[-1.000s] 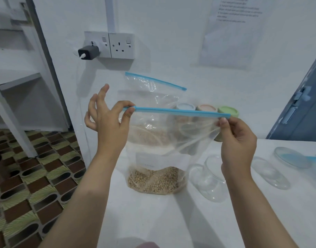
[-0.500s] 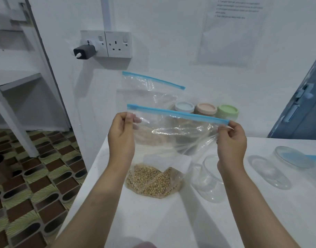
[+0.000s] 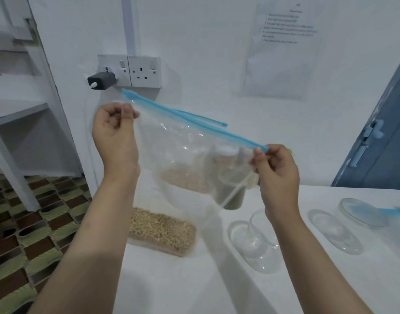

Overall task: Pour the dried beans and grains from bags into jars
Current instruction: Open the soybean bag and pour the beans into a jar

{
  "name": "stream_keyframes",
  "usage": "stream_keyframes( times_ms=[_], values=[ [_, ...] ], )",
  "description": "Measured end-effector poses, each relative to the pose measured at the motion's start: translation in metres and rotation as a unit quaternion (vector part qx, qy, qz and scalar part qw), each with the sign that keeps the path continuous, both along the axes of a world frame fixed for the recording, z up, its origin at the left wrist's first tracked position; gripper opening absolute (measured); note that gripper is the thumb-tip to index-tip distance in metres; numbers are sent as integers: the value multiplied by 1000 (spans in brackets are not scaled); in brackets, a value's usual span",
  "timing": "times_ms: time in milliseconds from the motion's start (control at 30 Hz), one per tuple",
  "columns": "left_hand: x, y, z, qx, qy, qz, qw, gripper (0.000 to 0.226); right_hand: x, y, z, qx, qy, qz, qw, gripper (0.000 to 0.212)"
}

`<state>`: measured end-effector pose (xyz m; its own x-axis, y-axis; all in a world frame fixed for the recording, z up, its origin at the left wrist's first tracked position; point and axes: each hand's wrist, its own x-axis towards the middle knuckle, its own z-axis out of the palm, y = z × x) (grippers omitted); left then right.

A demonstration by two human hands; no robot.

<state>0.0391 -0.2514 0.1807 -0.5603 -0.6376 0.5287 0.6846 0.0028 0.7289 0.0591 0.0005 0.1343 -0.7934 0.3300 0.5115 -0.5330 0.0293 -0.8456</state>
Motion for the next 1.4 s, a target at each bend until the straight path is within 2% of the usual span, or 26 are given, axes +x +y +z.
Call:
stream_keyframes(
  times_ms=[100,233,333,467,533,633,733,800,867,967,1100,1333,1400],
  values=[
    [2,4,7,-23,6,10,1000,11,0,-1,-1,46,0,9,999,15],
    [6,18,-8,-40,-10,6,999,13,0,6,-2,177,-2,-7,984,12],
    [10,32,-14,-67,-11,-16,998,14,1,-1,5,238,22,3,971,11],
    [13,54,-19,-124,-7,-38,992,15,1,-27,21,317,52,47,946,26],
    [14,63,-21,-140,-11,-51,989,14,0,-39,28,346,74,36,935,23],
    [15,66,-21,-139,-10,-60,988,13,-1,-48,35,327,91,-1,941,11],
    [14,60,-20,-127,-8,-60,990,11,-4,-36,38,263,12,101,959,13],
    [13,54,-19,-98,-10,-59,993,10,-5,-17,35,314,-41,161,935,16],
    [13,50,-19,-67,-11,-57,996,10,-3,4,25,377,-81,179,905,18],
    [15,50,-20,-61,-11,-70,996,11,2,20,14,368,-104,147,912,18],
    [14,53,-20,-73,-2,-79,994,12,0,11,12,339,-78,104,932,40],
    [13,46,-25,-98,-8,-75,992,12,2,7,16,413,-82,97,902,43],
    [13,48,-27,-114,-11,-76,990,11,5,8,18,426,-82,108,894,53]
  ],
)
